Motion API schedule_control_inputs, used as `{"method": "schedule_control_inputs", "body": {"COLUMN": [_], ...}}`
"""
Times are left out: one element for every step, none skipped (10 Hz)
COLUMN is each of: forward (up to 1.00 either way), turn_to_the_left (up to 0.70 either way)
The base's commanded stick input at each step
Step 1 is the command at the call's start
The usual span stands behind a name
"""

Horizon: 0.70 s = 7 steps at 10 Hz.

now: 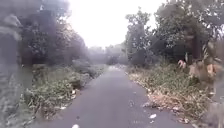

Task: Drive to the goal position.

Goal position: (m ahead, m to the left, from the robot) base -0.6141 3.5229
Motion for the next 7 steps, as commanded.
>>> {"method": "schedule_control_inputs", "body": {"forward": [0.6, 0.6, 0.6, 0.6, 0.6, 0.6, 0.6], "turn_to_the_left": [0.0, 0.0, 0.0, 0.0, 0.0, 0.0, 0.0]}}
